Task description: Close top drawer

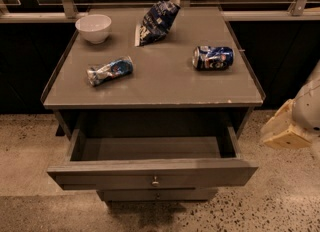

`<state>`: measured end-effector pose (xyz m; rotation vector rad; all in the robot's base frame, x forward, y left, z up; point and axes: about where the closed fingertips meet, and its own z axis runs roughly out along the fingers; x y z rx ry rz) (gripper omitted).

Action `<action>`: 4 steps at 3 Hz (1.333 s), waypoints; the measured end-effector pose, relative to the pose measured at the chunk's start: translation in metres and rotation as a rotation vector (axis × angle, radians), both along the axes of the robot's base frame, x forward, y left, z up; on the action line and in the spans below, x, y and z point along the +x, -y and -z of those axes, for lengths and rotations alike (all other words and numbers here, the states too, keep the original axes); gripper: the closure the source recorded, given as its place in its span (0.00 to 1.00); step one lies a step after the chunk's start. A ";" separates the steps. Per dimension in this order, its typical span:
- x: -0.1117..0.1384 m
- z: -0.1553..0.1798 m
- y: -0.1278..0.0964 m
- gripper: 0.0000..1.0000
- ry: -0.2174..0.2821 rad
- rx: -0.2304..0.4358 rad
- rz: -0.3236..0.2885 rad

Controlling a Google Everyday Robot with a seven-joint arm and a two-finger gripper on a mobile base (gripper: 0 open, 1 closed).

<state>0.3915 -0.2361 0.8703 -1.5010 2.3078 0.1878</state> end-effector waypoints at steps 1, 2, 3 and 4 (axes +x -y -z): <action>-0.002 0.001 0.000 0.88 0.001 -0.002 0.005; -0.017 0.038 0.013 1.00 -0.021 0.038 0.083; -0.037 0.097 0.032 1.00 -0.021 0.075 0.198; -0.046 0.139 0.038 1.00 0.026 0.060 0.256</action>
Offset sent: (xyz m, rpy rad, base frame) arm -0.0598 -0.0512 -0.1459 0.1603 0.0889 -0.3135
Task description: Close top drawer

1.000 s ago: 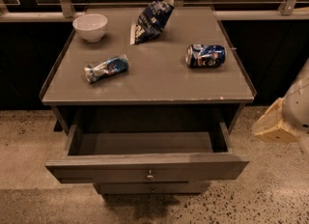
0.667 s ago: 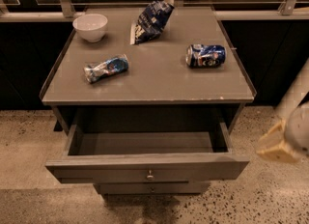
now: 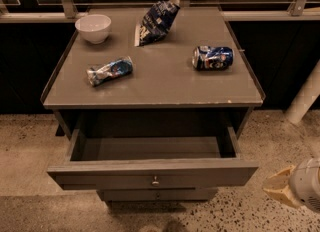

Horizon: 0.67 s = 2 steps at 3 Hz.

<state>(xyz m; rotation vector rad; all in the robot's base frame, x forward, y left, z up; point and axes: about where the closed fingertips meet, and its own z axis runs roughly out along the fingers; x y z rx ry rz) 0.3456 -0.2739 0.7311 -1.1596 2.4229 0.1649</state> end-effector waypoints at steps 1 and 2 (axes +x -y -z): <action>0.012 0.000 0.005 1.00 0.052 -0.015 0.025; 0.012 0.000 0.005 1.00 0.052 -0.015 0.024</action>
Offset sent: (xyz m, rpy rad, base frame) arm 0.0116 -0.0028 -0.0087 0.0146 -0.0324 -0.0228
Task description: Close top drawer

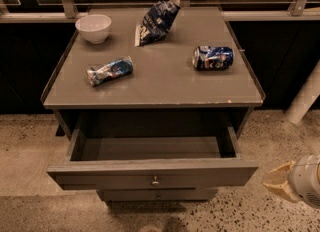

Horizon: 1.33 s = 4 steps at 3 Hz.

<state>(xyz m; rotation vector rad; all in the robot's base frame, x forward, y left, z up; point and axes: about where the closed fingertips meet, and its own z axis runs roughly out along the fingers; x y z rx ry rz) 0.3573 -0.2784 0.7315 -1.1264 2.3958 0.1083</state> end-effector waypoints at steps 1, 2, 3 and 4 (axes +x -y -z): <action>0.002 0.024 -0.015 1.00 -0.044 0.072 -0.052; 0.011 0.051 -0.043 1.00 -0.097 0.157 -0.138; 0.016 0.073 -0.067 1.00 -0.135 0.221 -0.193; 0.027 0.080 -0.084 1.00 -0.101 0.224 -0.228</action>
Offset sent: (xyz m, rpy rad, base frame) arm 0.0208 0.0739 -0.0857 0.2657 0.1672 0.2409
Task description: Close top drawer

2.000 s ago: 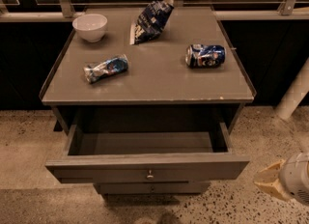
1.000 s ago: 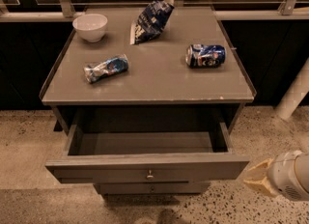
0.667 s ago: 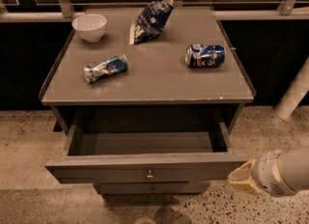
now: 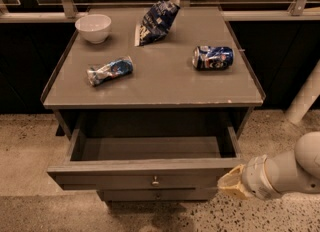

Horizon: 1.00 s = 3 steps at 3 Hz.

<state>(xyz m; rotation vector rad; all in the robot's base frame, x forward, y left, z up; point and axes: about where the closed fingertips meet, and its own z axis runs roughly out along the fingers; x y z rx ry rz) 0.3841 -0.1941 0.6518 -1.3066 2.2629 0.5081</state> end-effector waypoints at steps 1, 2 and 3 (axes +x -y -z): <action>0.021 -0.008 -0.018 1.00 0.131 -0.022 -0.018; 0.037 -0.016 -0.028 1.00 0.206 -0.037 -0.021; 0.037 -0.016 -0.028 1.00 0.206 -0.037 -0.021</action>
Offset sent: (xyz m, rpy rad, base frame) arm 0.1017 0.0553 0.0449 -0.0901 -0.4778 0.0089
